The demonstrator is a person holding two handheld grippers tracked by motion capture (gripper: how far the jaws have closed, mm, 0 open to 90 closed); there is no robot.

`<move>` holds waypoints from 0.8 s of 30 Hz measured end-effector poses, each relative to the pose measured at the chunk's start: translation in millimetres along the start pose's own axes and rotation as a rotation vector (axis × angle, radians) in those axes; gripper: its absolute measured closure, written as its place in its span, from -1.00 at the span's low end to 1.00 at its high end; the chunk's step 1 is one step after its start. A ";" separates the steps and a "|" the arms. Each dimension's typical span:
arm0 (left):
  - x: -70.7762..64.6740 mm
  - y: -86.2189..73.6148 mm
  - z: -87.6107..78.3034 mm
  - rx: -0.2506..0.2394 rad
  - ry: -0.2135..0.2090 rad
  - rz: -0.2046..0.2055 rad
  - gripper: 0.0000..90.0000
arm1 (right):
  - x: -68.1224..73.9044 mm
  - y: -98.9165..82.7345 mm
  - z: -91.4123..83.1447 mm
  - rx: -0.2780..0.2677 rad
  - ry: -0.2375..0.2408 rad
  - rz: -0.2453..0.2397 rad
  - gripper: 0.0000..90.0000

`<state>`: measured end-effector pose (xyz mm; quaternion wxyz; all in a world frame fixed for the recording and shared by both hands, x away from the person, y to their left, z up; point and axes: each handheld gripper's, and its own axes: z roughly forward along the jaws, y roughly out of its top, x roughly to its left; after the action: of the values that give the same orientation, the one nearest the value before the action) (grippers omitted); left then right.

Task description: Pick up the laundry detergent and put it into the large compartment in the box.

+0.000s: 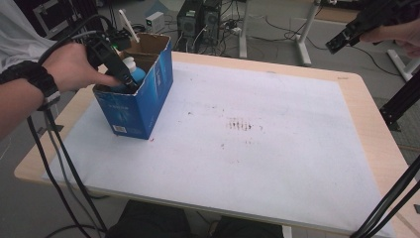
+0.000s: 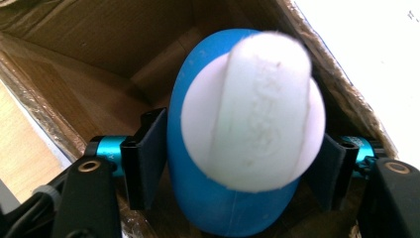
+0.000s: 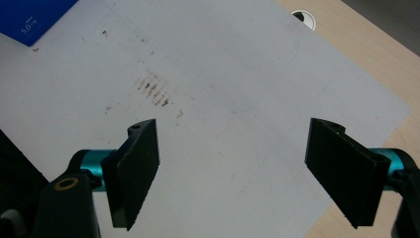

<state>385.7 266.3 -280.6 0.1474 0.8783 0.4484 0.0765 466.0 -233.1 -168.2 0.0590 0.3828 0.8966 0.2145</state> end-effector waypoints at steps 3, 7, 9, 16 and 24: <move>-0.7 0.4 -0.6 -0.001 0.007 0.013 -0.33 | 0.0 -0.6 -0.5 -0.001 0.000 0.002 -0.54; -1.3 1.1 -2.7 0.003 0.025 0.037 -0.41 | -0.5 -1.4 -1.3 -0.005 0.002 -0.002 -0.54; -1.4 1.2 -4.1 0.002 0.027 0.044 -0.44 | -0.4 -1.6 -1.6 -0.005 0.001 0.002 -0.54; -3.3 1.4 -12.9 -0.012 0.044 0.083 -0.50 | 0.0 -1.9 -2.5 -0.009 0.007 -0.004 -0.54; -3.5 1.6 -23.8 -0.019 0.045 0.114 -0.56 | 0.3 -2.4 -3.5 -0.012 0.011 -0.006 -0.54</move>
<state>378.5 267.1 -257.6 0.1411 0.8991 0.4000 0.1086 463.4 -235.6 -166.1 0.0570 0.3786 0.8968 0.2219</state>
